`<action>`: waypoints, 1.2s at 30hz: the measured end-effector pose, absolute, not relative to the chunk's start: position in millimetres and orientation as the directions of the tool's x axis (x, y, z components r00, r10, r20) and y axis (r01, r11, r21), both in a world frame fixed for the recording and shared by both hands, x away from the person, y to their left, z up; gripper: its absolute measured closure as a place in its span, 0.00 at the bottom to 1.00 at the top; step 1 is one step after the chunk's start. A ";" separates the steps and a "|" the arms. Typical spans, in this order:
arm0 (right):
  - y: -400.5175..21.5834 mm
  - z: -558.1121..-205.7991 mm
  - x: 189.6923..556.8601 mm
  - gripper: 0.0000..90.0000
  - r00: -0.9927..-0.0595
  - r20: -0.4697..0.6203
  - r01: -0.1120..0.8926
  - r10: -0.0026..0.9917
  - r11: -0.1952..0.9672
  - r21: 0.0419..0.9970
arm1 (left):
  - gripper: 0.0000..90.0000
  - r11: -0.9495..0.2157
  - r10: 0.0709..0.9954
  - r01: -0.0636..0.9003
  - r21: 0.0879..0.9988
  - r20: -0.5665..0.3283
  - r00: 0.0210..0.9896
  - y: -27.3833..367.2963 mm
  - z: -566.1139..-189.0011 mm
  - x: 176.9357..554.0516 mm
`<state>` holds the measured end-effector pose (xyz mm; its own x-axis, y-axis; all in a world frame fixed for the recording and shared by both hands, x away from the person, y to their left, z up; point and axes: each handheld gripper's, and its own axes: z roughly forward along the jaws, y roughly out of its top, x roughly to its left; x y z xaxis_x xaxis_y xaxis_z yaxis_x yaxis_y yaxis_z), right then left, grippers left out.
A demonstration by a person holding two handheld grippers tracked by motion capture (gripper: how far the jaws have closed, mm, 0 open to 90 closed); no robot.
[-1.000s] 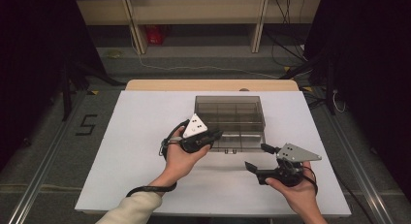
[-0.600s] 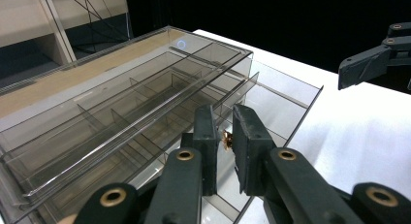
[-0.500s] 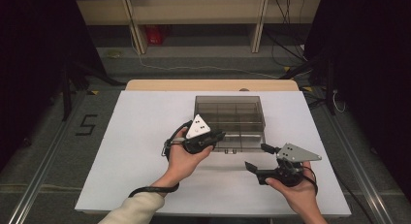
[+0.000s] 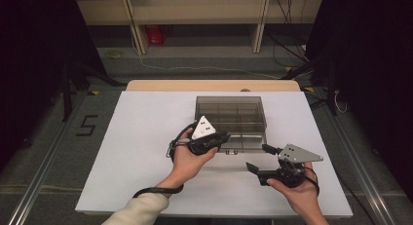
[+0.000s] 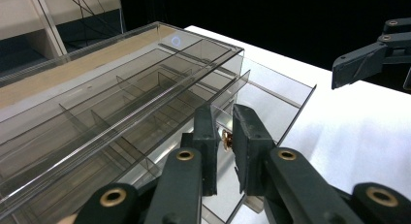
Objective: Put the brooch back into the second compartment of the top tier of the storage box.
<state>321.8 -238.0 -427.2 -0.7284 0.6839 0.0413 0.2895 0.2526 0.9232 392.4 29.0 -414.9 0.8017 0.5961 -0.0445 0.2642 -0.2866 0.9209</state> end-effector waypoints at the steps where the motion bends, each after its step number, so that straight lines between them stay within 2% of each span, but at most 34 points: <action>1: -238.0 -427.3 321.8 0.19 -0.728 0.042 0.290 0.684 0.252 0.923 | 0.90 -0.288 0.596 0.265 0.920 -0.044 0.802 28.4 -414.9 392.6; 36: -237.8 -427.4 321.9 0.19 -0.731 0.046 0.290 0.681 0.250 0.924 | 0.89 -0.337 0.590 0.294 0.895 -0.042 0.806 14.0 -419.1 396.1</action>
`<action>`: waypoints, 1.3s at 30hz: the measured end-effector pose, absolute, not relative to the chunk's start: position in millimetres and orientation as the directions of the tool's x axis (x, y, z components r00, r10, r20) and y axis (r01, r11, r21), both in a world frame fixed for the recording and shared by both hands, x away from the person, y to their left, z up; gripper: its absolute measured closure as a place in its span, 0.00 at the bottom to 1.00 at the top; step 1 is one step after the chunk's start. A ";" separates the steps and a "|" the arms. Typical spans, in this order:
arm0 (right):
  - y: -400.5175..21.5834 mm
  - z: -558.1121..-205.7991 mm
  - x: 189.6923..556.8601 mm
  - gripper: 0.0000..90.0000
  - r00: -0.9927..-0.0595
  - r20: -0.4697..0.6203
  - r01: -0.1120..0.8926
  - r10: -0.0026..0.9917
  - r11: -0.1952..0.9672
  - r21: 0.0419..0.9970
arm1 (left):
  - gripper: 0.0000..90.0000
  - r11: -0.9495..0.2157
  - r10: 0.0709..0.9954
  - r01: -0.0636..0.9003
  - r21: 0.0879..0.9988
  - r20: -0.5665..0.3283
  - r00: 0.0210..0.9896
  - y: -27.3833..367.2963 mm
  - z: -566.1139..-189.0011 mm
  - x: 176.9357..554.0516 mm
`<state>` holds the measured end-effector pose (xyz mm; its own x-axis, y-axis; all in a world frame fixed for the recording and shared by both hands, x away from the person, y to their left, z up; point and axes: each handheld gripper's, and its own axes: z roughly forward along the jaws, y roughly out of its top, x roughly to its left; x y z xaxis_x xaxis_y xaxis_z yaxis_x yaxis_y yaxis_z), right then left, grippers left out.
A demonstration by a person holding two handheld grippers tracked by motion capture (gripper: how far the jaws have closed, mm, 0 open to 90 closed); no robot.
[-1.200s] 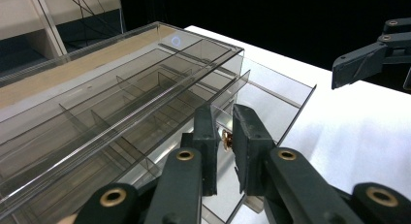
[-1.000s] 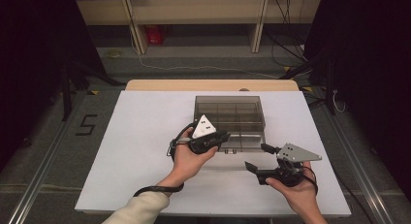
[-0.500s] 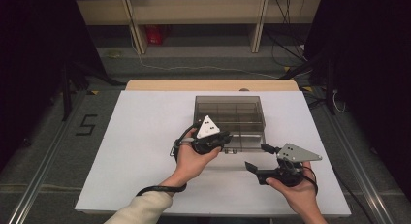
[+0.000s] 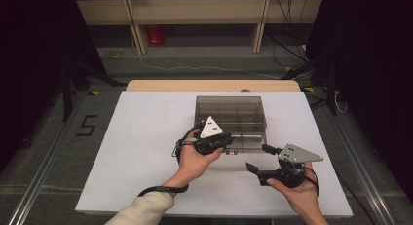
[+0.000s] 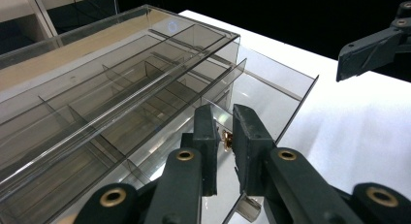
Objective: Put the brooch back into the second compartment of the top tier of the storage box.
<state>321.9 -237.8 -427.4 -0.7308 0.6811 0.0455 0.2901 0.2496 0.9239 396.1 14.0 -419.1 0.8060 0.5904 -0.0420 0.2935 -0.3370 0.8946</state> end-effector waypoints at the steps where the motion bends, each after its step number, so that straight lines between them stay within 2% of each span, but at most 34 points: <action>1: -237.9 -427.5 322.0 0.19 -0.731 0.045 0.290 0.681 0.250 0.924 | 0.89 -0.337 0.591 0.294 0.894 -0.042 0.805 13.5 -419.3 396.1; 39: -238.1 -427.1 321.5 0.19 -0.730 0.043 0.290 0.682 0.253 0.923 | 0.89 -0.368 0.599 0.310 0.877 -0.031 0.800 -1.6 -425.2 398.5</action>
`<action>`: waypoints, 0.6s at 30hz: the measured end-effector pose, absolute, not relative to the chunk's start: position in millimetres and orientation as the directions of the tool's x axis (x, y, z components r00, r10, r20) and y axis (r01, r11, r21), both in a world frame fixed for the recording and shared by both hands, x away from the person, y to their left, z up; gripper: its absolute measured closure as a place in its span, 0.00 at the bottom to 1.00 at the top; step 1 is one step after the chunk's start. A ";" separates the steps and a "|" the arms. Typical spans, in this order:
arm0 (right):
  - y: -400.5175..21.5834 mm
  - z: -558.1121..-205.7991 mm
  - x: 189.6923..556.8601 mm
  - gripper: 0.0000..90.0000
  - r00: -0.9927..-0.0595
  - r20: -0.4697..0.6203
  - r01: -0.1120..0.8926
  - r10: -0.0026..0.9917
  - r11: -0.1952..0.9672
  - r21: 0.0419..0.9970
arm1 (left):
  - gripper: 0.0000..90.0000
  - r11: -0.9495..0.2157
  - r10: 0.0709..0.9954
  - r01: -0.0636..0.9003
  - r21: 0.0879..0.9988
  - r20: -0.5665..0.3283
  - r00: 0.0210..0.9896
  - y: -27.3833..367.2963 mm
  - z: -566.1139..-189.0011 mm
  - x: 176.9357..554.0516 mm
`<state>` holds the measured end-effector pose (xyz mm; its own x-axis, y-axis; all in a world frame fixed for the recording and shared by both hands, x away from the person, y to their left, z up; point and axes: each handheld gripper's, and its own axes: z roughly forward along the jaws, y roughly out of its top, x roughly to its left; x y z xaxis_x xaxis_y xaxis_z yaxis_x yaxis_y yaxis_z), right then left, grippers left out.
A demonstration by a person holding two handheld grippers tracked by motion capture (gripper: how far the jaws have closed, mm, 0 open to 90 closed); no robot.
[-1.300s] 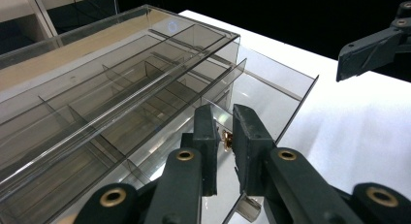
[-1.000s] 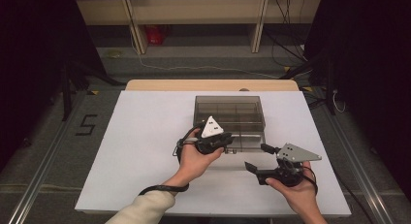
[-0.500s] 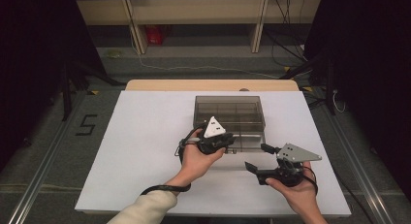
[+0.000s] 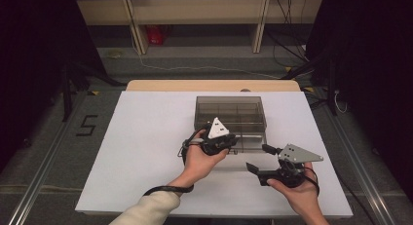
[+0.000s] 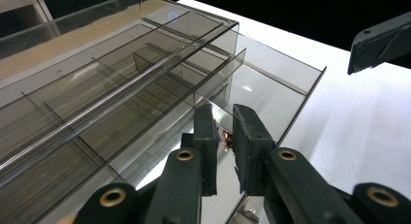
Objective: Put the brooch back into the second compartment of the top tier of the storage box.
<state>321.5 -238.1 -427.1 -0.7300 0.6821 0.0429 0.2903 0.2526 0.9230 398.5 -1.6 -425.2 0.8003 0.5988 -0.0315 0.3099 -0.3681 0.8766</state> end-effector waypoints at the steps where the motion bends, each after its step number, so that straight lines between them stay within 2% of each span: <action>1: -238.0 -427.1 321.5 0.19 -0.730 0.043 0.291 0.682 0.253 0.923 | 0.89 -0.368 0.599 0.312 0.876 -0.033 0.800 -1.9 -425.4 398.5; 18: -238.0 -427.0 321.4 0.19 -0.731 0.044 0.291 0.681 0.253 0.923 | 0.89 -0.381 0.604 0.315 0.869 -0.024 0.797 -4.5 -427.9 400.1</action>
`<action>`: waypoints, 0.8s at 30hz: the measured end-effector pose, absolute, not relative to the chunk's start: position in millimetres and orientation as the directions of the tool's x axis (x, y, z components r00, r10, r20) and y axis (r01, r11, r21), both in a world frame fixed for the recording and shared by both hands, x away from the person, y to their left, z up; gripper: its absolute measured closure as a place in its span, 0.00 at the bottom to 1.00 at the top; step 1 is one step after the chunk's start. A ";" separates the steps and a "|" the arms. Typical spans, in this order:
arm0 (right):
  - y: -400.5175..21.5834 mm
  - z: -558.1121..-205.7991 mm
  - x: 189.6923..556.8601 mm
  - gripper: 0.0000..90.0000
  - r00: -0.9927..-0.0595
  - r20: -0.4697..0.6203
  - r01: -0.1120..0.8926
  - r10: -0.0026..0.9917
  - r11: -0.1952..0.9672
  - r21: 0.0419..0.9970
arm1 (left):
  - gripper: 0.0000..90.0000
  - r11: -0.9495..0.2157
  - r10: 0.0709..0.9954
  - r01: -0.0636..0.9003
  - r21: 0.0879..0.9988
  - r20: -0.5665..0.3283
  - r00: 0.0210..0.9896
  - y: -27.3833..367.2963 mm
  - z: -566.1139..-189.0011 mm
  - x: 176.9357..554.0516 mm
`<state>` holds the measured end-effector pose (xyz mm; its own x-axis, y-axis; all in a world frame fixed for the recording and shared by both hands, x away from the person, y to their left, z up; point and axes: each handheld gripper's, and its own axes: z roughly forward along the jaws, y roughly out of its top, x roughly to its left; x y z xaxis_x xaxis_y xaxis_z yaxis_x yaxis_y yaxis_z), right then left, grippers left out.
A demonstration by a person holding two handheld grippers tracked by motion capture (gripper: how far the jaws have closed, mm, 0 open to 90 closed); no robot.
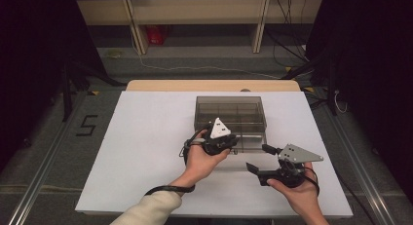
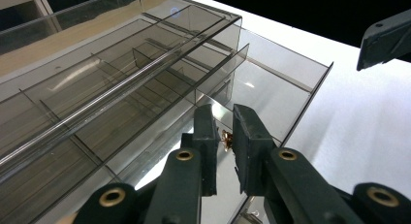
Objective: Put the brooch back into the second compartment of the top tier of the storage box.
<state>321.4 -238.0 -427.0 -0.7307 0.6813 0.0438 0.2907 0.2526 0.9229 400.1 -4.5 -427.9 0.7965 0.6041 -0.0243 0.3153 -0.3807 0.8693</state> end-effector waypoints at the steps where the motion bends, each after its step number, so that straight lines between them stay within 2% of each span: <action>1: -238.0 -427.0 321.5 0.19 -0.731 0.044 0.290 0.681 0.252 0.923 | 0.89 -0.380 0.605 0.316 0.869 -0.026 0.796 -4.5 -427.9 400.2; 14: -238.1 -427.0 321.4 0.19 -0.730 0.045 0.291 0.682 0.251 0.923 | 0.87 -0.362 0.606 0.318 0.876 -0.037 0.794 -3.7 -426.6 399.7; 24: -238.1 -427.0 321.4 0.19 -0.730 0.045 0.291 0.682 0.252 0.923 | 0.75 -0.342 0.613 0.304 0.889 -0.034 0.789 0.5 -422.1 396.8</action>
